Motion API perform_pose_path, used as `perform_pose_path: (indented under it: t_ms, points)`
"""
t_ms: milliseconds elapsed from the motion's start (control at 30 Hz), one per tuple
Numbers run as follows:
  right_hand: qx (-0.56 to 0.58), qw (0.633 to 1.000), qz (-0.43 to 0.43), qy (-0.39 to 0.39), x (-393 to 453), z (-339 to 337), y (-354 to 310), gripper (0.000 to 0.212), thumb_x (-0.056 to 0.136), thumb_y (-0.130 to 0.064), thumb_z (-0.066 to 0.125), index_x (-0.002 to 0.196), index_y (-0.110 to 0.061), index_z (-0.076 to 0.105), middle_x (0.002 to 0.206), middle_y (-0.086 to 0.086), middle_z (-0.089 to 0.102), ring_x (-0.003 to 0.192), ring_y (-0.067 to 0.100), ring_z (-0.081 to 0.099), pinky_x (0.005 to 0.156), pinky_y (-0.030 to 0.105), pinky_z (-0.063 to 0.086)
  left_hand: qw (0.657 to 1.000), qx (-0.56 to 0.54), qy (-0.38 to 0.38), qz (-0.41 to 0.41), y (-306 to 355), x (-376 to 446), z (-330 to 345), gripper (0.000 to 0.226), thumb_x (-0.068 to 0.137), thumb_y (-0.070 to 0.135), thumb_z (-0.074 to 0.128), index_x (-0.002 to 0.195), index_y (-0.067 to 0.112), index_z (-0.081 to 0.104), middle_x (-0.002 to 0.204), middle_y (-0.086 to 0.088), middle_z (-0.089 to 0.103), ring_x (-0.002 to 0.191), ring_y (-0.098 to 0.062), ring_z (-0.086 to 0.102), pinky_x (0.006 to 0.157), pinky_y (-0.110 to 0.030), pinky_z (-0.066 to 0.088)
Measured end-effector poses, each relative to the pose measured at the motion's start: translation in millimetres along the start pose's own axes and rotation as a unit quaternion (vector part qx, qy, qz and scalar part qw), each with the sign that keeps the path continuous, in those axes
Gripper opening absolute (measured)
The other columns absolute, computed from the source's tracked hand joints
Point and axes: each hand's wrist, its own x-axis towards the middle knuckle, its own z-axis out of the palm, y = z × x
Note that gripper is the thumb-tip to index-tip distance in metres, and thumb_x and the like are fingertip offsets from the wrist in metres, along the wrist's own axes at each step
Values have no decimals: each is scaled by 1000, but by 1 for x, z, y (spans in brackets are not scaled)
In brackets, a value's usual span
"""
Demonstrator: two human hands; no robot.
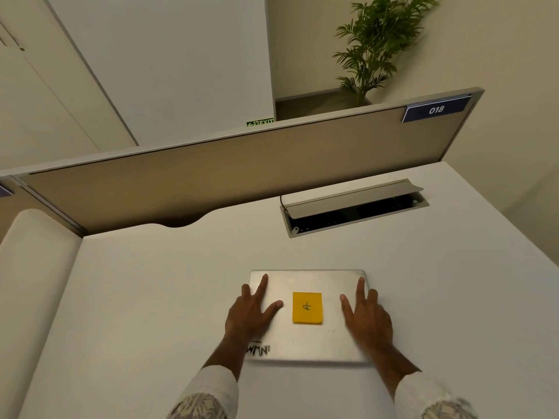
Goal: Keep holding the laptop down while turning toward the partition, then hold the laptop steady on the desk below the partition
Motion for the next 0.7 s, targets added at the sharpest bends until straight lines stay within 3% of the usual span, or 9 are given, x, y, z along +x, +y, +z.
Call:
perform_pose_path:
  t_ms: [167, 433, 700]
  points:
    - [-17, 1000, -25, 2, 0, 2, 5, 76, 96, -63, 26, 155, -14, 19, 113, 8, 56, 66, 15, 62, 57, 27, 55, 1000, 9, 7, 3, 0, 0, 3, 85, 86, 83, 26, 155, 44, -5, 142, -13, 34, 111, -32, 60, 88, -44, 56]
    - [-55, 997, -46, -13, -4, 0, 8, 74, 99, -60, 21, 156, -12, 15, 118, 7, 56, 71, 14, 62, 63, 27, 56, 1000, 17, 11, 0, 1, -4, 6, 83, 88, 81, 25, 155, 45, -7, 139, -12, 35, 111, -30, 57, 87, -43, 54]
    - [-53, 998, -34, -28, -3, -3, 10, 72, 98, -58, 25, 155, -14, 21, 119, 7, 58, 91, 19, 60, 69, 31, 55, 1000, 19, 19, -1, 1, -7, 9, 84, 87, 81, 26, 155, 44, -6, 135, -10, 37, 113, -29, 54, 87, -42, 53]
